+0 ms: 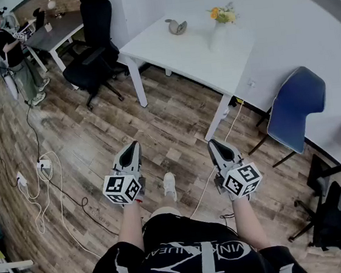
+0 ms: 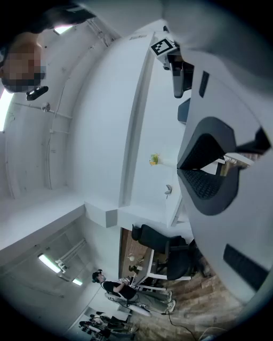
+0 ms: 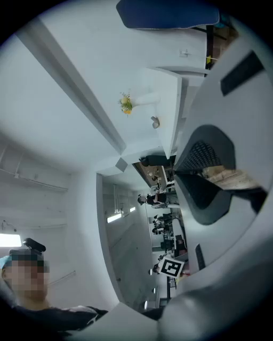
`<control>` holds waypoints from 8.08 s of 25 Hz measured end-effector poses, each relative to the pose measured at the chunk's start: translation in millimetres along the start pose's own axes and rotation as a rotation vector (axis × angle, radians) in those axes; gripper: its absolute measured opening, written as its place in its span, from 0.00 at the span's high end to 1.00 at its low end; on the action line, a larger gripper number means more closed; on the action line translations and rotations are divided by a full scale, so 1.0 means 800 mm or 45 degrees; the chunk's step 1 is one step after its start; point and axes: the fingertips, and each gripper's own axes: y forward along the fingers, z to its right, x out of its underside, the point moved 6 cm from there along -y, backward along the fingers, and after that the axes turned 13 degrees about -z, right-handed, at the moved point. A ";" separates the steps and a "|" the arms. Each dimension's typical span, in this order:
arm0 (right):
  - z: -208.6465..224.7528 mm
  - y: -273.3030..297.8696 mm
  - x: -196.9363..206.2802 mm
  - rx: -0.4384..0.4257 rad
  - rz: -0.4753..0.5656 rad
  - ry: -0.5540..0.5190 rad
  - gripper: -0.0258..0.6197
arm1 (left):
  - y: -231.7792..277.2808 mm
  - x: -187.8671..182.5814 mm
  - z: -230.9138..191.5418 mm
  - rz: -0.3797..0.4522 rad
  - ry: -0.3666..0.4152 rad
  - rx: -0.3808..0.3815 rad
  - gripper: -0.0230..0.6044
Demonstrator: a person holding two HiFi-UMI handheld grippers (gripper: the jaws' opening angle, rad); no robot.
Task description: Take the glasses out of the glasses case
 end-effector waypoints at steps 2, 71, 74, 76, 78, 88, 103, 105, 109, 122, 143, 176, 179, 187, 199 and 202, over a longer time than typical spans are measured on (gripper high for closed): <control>0.018 0.023 -0.008 0.010 -0.001 0.020 0.91 | 0.031 -0.008 -0.012 -0.022 0.021 0.010 0.94; 0.385 0.613 -0.210 0.241 0.030 0.319 0.68 | 0.575 -0.183 -0.432 -0.195 0.080 0.019 0.94; 0.402 0.640 -0.222 0.244 0.016 0.318 0.68 | 0.609 -0.193 -0.445 -0.208 0.082 0.033 0.94; 0.411 0.659 -0.229 0.247 0.007 0.321 0.68 | 0.629 -0.200 -0.455 -0.223 0.089 0.046 0.94; 0.418 0.677 -0.236 0.250 -0.002 0.319 0.68 | 0.649 -0.206 -0.466 -0.235 0.092 0.056 0.94; 0.472 0.739 -0.251 0.258 -0.032 0.327 0.68 | 0.758 -0.238 -0.493 -0.240 0.085 0.119 0.94; 0.503 0.780 -0.253 0.249 -0.087 0.358 0.68 | 0.842 -0.244 -0.489 -0.277 0.088 0.228 0.94; 0.505 0.781 -0.254 0.259 -0.081 0.384 0.68 | 0.850 -0.240 -0.490 -0.302 0.097 0.251 0.94; 0.507 0.793 -0.263 0.283 -0.066 0.416 0.68 | 0.877 -0.247 -0.497 -0.307 0.110 0.303 0.94; 0.533 0.864 -0.291 0.418 -0.089 0.465 0.68 | 0.976 -0.267 -0.529 -0.358 0.200 0.507 0.94; 0.593 0.966 -0.307 0.682 -0.456 0.342 0.76 | 1.074 -0.248 -0.537 -0.443 0.230 0.716 0.94; 0.666 1.033 -0.286 0.635 -1.079 0.442 0.87 | 1.111 -0.224 -0.550 -0.482 0.093 0.740 0.94; 0.667 1.029 -0.287 0.612 -1.046 0.502 0.89 | 1.106 -0.221 -0.551 -0.478 0.099 0.748 0.94; 0.664 1.014 -0.300 0.637 -0.868 0.588 0.90 | 1.096 -0.222 -0.560 -0.474 0.091 0.738 0.94; 0.626 1.008 -0.347 0.537 -0.464 0.534 0.90 | 1.079 -0.235 -0.568 -0.466 0.106 0.766 0.94; 0.612 1.004 -0.360 0.515 -0.356 0.544 0.90 | 1.075 -0.239 -0.573 -0.455 0.129 0.793 0.94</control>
